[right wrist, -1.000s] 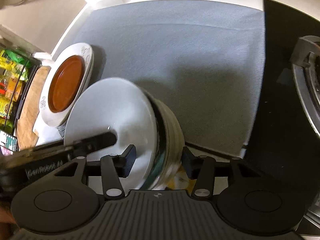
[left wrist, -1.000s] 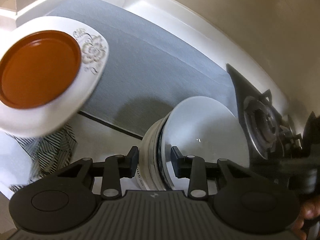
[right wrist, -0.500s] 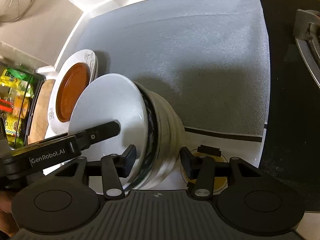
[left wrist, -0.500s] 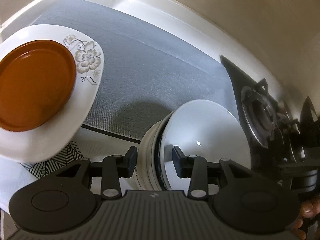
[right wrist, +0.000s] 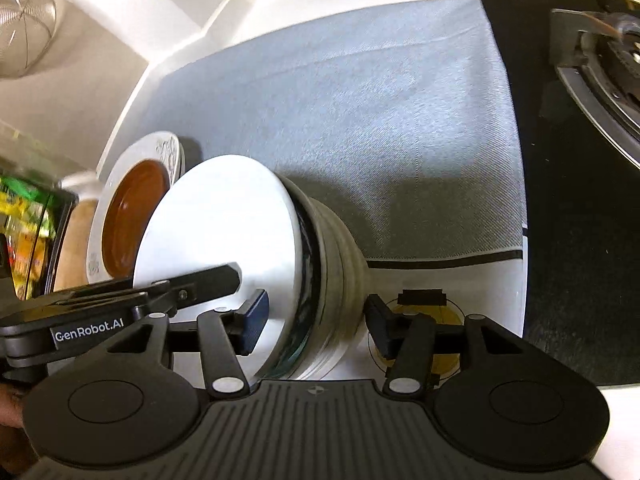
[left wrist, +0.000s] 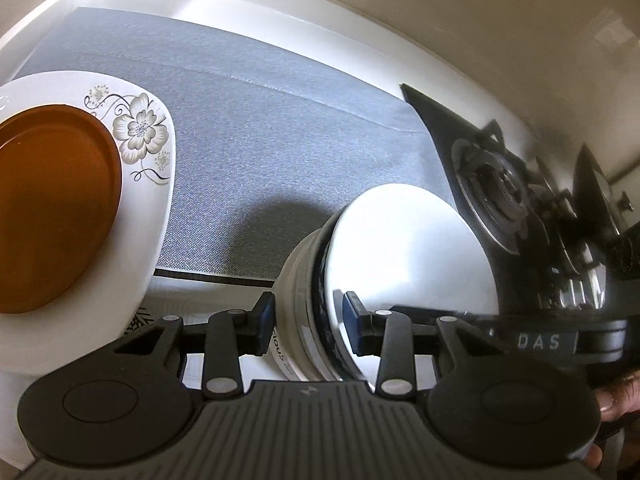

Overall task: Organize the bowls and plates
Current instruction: 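Carry the bowl stack with both grippers over the brown plate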

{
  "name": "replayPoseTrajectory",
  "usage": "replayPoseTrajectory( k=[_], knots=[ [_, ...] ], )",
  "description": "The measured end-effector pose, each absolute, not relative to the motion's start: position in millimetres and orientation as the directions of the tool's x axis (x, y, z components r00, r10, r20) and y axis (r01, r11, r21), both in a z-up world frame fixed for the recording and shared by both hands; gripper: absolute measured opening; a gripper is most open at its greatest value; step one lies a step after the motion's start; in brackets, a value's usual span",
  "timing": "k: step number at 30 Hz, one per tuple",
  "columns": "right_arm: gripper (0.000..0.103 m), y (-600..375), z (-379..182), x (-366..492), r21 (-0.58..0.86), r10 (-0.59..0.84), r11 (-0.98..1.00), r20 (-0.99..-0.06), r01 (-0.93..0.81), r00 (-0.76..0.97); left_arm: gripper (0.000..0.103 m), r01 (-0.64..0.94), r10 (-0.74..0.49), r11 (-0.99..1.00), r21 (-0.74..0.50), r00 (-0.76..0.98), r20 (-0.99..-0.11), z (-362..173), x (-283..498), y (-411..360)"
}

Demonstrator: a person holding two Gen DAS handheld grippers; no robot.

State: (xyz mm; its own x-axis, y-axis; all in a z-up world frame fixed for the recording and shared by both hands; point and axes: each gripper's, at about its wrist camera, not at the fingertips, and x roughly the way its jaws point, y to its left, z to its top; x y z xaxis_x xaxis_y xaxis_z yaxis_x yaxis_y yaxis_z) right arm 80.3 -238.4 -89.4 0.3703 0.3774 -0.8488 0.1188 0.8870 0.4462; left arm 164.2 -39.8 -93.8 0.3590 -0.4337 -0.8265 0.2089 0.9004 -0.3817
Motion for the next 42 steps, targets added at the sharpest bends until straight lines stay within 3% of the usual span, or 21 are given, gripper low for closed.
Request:
replayPoseTrajectory(
  k=[5,16,26,35,42],
  knots=[
    [0.042,-241,-87,69,0.445,0.346,0.883,-0.83,0.147,0.437,0.039,0.252,-0.457,0.887,-0.387,0.354,-0.816,-94,164,-35],
    [0.04,-232,-83,47,0.436,0.267,0.869,-0.811,0.234,0.52,0.037,0.348,-0.498,0.855,-0.385,0.342,-0.797,-93,169,-36],
    [0.038,-219,-46,49,0.387,0.173,0.88,-0.8,0.274,0.574,0.037,0.39,-0.573,0.812,-0.434,0.388,-0.722,-68,175,-21],
    [0.038,-162,3,105,0.378,0.216,0.916,-0.749,0.136,0.627,0.036,0.291,-0.518,0.854,-0.431,0.548,-0.657,-18,193,58],
    [0.037,-88,-21,163,0.428,0.337,0.903,-0.751,0.031,0.568,0.036,0.128,-0.396,0.908,-0.4,0.576,-0.715,-35,205,138]
  ],
)
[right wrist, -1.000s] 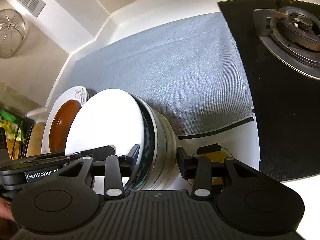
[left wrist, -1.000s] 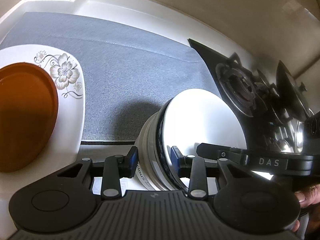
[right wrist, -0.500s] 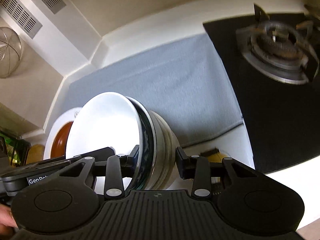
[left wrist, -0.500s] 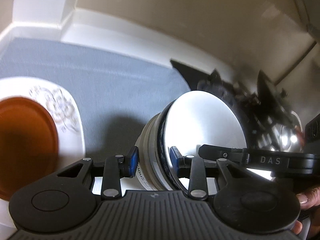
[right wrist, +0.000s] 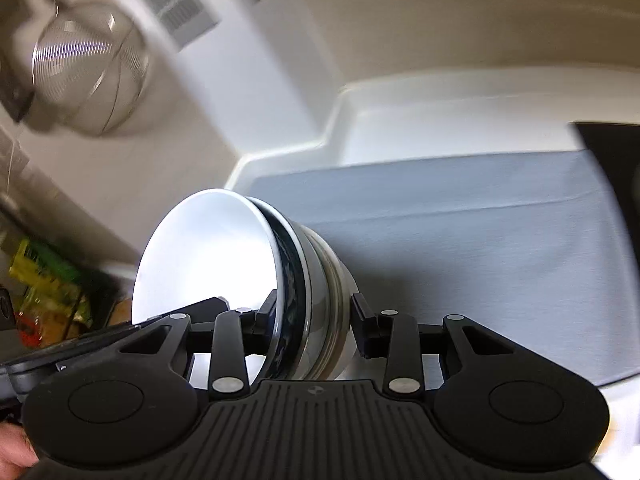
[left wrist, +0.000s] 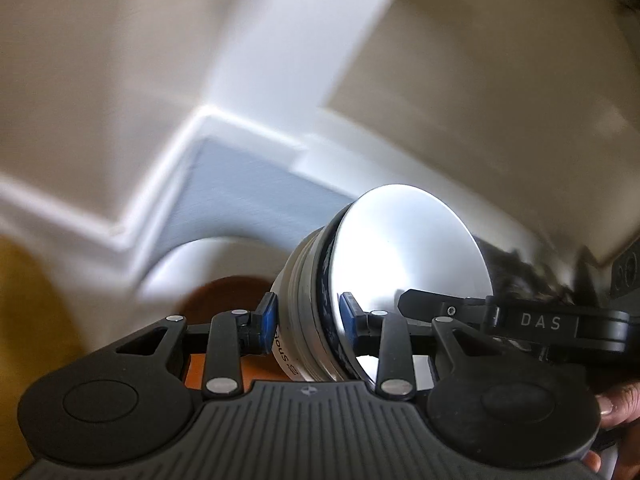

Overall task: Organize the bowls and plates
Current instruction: 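Carry the bowl stack with both grippers over the brown plate, then lower the bowl stack with both grippers onto the brown plate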

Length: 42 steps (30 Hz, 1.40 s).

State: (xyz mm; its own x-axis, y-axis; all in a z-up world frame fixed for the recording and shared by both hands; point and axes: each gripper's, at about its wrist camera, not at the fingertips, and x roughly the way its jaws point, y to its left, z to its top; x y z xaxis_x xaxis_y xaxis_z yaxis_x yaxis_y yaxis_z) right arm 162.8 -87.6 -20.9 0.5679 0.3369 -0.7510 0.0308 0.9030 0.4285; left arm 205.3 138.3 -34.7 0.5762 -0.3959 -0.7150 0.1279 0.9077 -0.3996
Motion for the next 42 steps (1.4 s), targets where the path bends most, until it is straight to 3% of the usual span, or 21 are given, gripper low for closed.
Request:
replayPoseTrajectory(
  k=[10,28,33,38,41,42],
  knots=[
    [0.037,-37,-67,186,0.435,0.381,0.9,-0.814,0.027,0.438,0.036,0.038,-0.369,0.912,-0.408,0.507,-0.779,-75,210,182],
    [0.039,-44,-65,186,0.417,0.363,0.908,-0.823,0.032,0.436,0.039,0.059,-0.35,0.924,-0.378,0.526,-0.775,-79,206,169],
    [0.039,-46,-59,184,0.404,0.351,0.914,-0.828,0.03,0.438,0.048,0.059,-0.369,0.909,-0.412,0.569,-0.734,-65,190,182],
    [0.04,-54,-42,172,0.4,0.349,0.917,-0.809,0.008,0.473,0.05,0.044,-0.382,0.882,-0.468,0.647,-0.66,-47,164,213],
    [0.04,-63,-29,163,0.402,0.345,0.916,-0.791,0.004,0.505,0.045,0.031,-0.373,0.871,-0.49,0.69,-0.62,-46,155,233],
    [0.04,-66,-24,160,0.403,0.343,0.915,-0.784,0.003,0.518,0.03,0.024,-0.372,0.867,-0.497,0.696,-0.615,-48,154,238]
  ],
)
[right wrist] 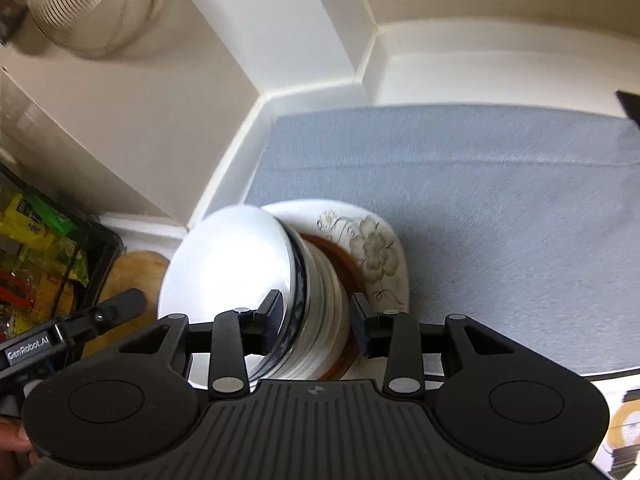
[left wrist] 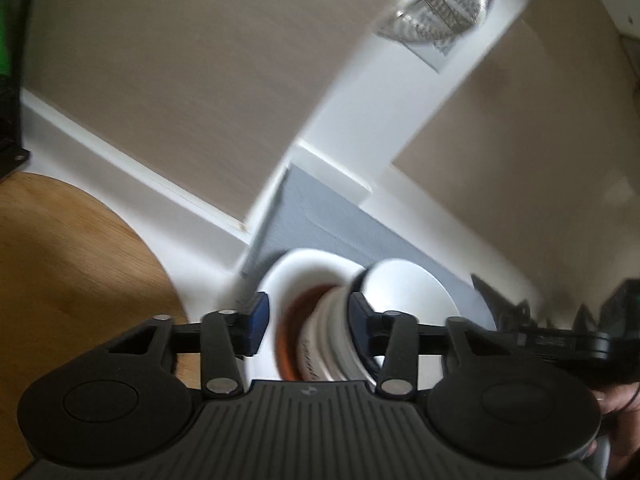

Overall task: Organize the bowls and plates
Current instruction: 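Lower the bowl stack with both grippers onto the brown plate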

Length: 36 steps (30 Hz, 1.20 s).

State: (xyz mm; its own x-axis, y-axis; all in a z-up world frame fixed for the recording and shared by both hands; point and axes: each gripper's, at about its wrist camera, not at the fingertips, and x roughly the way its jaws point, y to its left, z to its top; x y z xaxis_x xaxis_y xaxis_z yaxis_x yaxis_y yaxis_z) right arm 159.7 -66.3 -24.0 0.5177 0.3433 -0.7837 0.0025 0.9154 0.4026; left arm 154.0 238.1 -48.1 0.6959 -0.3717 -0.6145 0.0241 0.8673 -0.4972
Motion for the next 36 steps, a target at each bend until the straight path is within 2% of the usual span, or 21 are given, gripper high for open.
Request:
replayPoseTrajectory(
  k=[2,3,8,15,27,30,32,36],
  knots=[
    [0.04,-73,-18,155,0.41,0.345,0.912,-0.767,0.0,0.541,0.012,0.005,-0.381,0.853,-0.523,0.691,-0.615,-56,157,248],
    [0.04,-77,-16,153,0.415,0.345,0.91,-0.756,0.001,0.556,0.009,-0.004,-0.382,0.846,-0.533,0.693,-0.612,-59,158,252],
    [0.032,-101,-27,146,0.456,0.324,0.887,-0.725,0.072,0.607,0.009,-0.077,-0.369,0.835,-0.544,0.656,-0.658,-88,176,258],
    [0.033,-113,-72,149,0.493,0.34,0.855,-0.768,0.161,0.543,0.013,-0.104,-0.381,0.828,-0.552,0.618,-0.688,-107,189,253],
    [0.033,-108,-115,154,0.534,0.416,0.828,-0.79,0.171,0.451,0.015,-0.083,-0.426,0.826,-0.558,0.557,-0.713,-129,198,236],
    [0.026,-105,-120,155,0.545,0.438,0.824,-0.786,0.155,0.437,0.015,-0.074,-0.406,0.844,-0.531,0.558,-0.723,-131,202,228],
    [0.017,-104,-120,155,0.562,0.457,0.815,-0.772,0.14,0.442,0.015,-0.077,-0.401,0.846,-0.527,0.559,-0.726,-130,202,227],
    [0.017,-102,-119,155,0.557,0.46,0.824,-0.767,0.108,0.447,0.015,-0.07,-0.378,0.868,-0.492,0.552,-0.744,-126,205,219]
  ],
)
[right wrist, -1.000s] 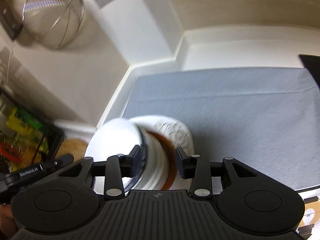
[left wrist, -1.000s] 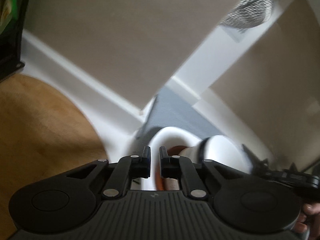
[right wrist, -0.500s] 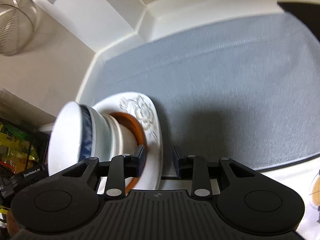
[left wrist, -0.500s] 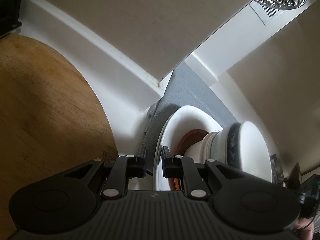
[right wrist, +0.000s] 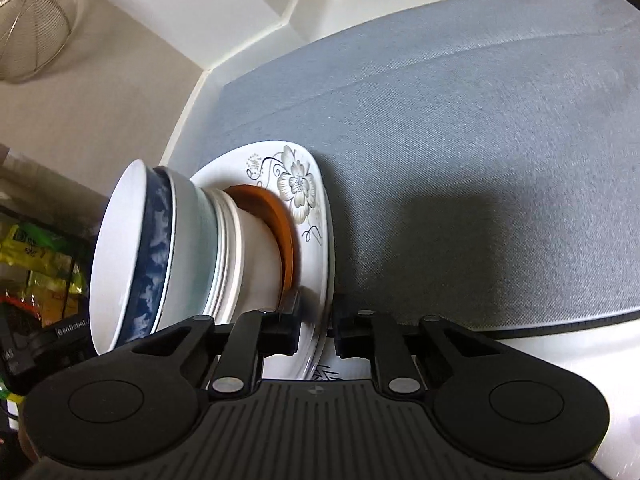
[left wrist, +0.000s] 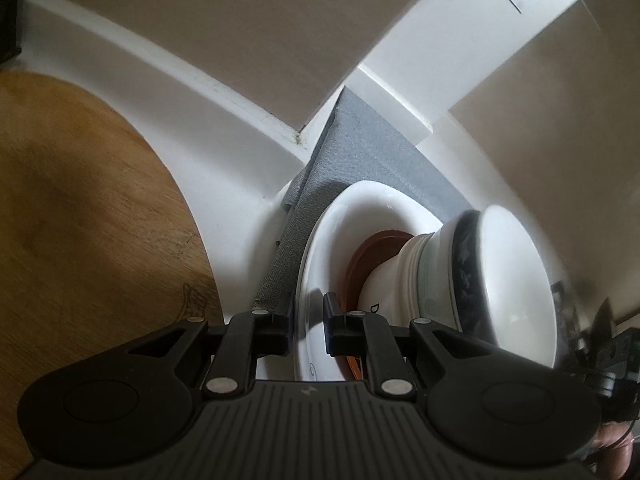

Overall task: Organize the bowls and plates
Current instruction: 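Lower the bowl stack with both grippers onto the brown plate, then open both grippers and release the bowl stack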

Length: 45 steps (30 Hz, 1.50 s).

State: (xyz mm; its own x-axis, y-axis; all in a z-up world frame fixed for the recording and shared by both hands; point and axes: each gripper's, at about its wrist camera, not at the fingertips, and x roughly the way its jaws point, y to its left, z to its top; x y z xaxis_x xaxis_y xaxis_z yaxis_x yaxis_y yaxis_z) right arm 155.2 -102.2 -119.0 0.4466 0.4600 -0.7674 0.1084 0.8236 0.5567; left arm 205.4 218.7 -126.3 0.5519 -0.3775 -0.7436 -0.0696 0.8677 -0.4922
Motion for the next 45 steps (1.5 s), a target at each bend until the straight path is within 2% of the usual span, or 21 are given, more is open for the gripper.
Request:
replayPoseTrajectory(
  k=[10,24,30,34,35,36,38,40,45],
  knots=[
    [0.017,-132,-117,148,0.554,0.443,0.824,-0.761,0.118,0.474,0.015,-0.04,-0.365,0.891,-0.452,0.528,-0.767,-123,218,168],
    [0.017,-245,-107,112,0.516,0.335,0.82,-0.783,0.246,0.523,0.015,0.106,-0.431,0.893,-0.436,0.475,-0.767,-136,246,22],
    [0.017,-269,-105,109,0.508,0.337,0.829,-0.788,0.234,0.516,0.016,0.103,-0.398,0.91,-0.402,0.497,-0.772,-138,250,-8],
    [0.02,-272,-102,114,0.501,0.344,0.838,-0.793,0.216,0.503,0.017,0.106,-0.338,0.936,-0.335,0.534,-0.775,-129,239,-15],
    [0.02,-276,-102,109,0.493,0.34,0.845,-0.794,0.207,0.504,0.025,0.106,-0.313,0.946,-0.307,0.548,-0.775,-124,236,-16],
    [0.02,-276,-101,109,0.482,0.332,0.854,-0.795,0.195,0.508,0.039,0.103,-0.288,0.955,-0.28,0.563,-0.775,-120,231,-17],
    [0.022,-274,-97,107,0.451,0.314,0.878,-0.796,0.161,0.517,0.053,0.09,-0.235,0.97,-0.227,0.593,-0.77,-112,218,-20],
    [0.025,-272,-92,103,0.425,0.299,0.896,-0.792,0.13,0.533,0.056,0.089,-0.204,0.978,-0.19,0.616,-0.761,-103,201,-18],
    [0.037,-269,-77,82,0.39,0.272,0.916,-0.779,0.096,0.565,0.073,0.093,-0.173,0.985,-0.149,0.642,-0.747,-88,162,-18]
  ],
)
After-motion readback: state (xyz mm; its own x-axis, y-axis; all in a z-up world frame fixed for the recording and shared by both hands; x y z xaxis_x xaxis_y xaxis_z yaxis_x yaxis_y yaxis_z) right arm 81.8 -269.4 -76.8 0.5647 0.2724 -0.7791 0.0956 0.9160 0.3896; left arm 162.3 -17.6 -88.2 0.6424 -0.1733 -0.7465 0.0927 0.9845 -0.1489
